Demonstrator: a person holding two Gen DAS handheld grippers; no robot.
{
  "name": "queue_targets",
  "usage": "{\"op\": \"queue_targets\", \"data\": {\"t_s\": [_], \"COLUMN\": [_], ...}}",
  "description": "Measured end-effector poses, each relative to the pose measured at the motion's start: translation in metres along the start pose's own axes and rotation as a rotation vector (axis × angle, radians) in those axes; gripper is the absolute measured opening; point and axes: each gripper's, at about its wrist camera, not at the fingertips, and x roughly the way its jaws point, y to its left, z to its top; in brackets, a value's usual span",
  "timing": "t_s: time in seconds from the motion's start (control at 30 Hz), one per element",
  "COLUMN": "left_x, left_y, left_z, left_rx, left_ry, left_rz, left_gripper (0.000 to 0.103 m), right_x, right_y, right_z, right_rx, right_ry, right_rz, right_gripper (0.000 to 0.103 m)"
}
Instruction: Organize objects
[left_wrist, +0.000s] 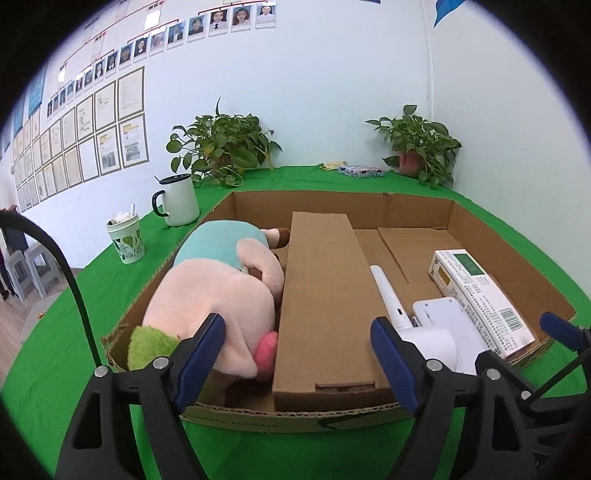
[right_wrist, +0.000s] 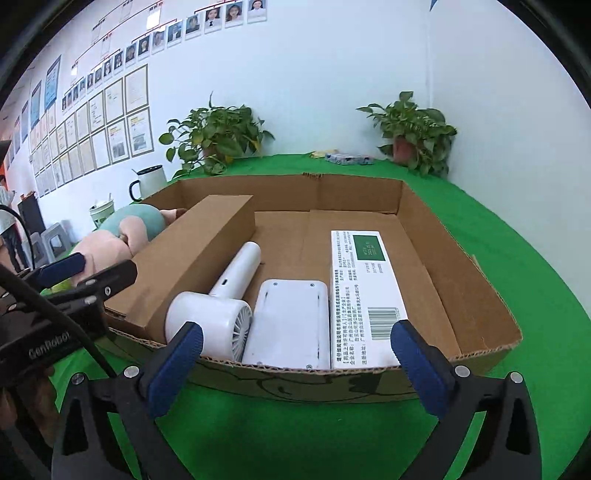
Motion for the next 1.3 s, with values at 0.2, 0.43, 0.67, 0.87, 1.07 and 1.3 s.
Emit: {"op": "queue_targets", "data": {"t_s": [0.2, 0.43, 0.67, 0.87, 1.07, 1.3], "left_x": [0.0026, 0.0043, 0.0053, 0.0058, 0.0068, 0.0076], "left_y": [-0.0058, -0.0034, -0.0032, -0.0028, -0.0024, 0.002], "left_z": [-0.0084, -0.0074, -0.0078, -0.0078, -0.0081, -0.0094], "left_rx": [0.012, 0.004, -0.002, -0.004, -0.007, -0.034], "left_ry": [-0.034, -0.03, -0.024, -0.022, -0.019, -0.009], "left_rz": [0.033, 0.027, 0.028, 0.024, 0.031, 0.038], "left_gripper": [0.082, 0.085, 0.088, 0.089, 0.093, 0.102], "right_x": [0.0021, 0.0032, 0.0034, 0.0029, 0.0023, 0.0007], "right_y": [0.002, -0.0016, -0.0017, -0.0017, -0.002, -0.0044], "right_z": [-0.0046, -0.0037, -0.004, -0.0037, -0.0031, -0.003], "right_rx": [-0.006, -0.001, -0.002, 0.0, 0.003, 0.004], "right_ry": [-0.03, -0.03, -0.031, -0.032, -0.034, -0.035], "right_rz": [-0.04, -0.039, -0.039, -0.037, -0.043, -0.044], "right_gripper": [0.102, 0.103, 0.103, 0.103, 0.103, 0.103]}}
